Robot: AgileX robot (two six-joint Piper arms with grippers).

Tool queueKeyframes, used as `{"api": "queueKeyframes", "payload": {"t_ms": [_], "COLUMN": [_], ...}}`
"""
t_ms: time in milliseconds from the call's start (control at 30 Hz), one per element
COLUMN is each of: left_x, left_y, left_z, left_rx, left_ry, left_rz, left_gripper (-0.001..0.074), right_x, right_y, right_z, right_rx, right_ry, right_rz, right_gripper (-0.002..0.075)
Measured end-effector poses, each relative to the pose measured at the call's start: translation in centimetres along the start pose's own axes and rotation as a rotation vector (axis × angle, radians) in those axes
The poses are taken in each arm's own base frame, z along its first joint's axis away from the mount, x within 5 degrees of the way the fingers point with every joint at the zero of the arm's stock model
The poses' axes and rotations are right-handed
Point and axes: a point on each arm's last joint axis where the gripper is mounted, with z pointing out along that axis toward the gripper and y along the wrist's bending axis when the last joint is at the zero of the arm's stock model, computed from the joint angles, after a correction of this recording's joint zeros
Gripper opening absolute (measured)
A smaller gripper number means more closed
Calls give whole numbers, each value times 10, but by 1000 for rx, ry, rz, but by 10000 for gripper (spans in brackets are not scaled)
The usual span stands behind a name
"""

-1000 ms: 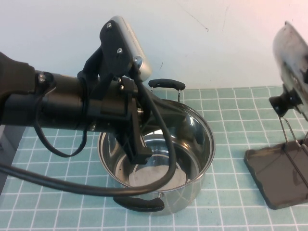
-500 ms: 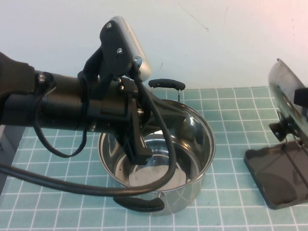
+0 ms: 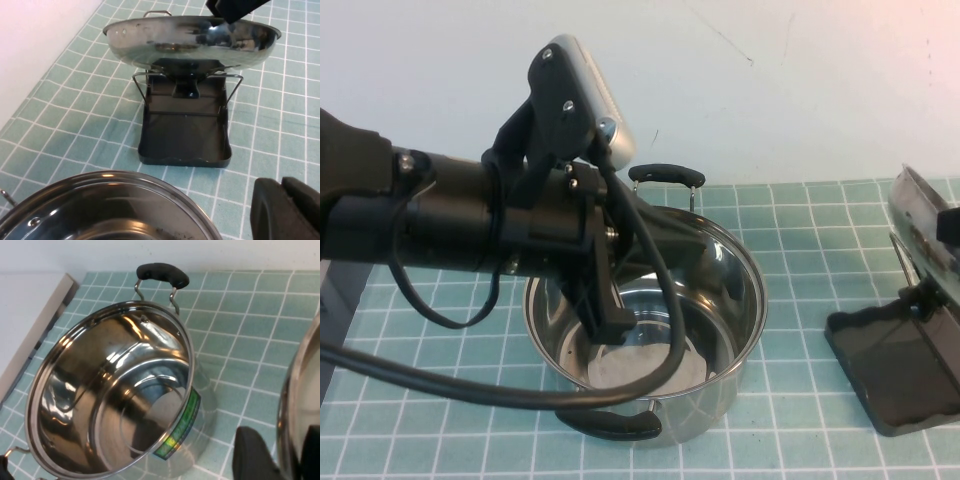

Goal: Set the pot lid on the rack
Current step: Place the pot lid on the pot rack

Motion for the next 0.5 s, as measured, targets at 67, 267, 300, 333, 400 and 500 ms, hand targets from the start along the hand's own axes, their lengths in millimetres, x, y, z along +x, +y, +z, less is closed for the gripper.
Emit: {"api": "queueKeyframes", "payload": {"t_ms": [67, 267, 300, 333, 400, 500], "left_x": [0, 3, 4, 5, 7, 7], "left_y": [-1, 1, 2, 3, 5, 7], "left_z": [0, 0, 0, 0, 0, -2], "left_rx": [9, -10, -23, -37, -61, -91], "left_ry": [2, 38, 47, 56, 71, 85], "left_rz": [0, -25, -37, -47, -68, -80], "left_gripper": [1, 1, 1, 1, 1, 1], "right_x": [0, -12, -13, -14, -13, -7], "right_y": [0, 17, 20, 24, 29, 38], "right_z": [0, -22, -29, -35, -47, -65], "right_rx": [1, 26, 40, 58, 99, 173], "right_ry": [0, -57, -69, -80, -91, -95], "right_rz": [-3, -108, -135, -159, -197, -244], "right_gripper": [225, 223, 221, 221, 220, 220]}}
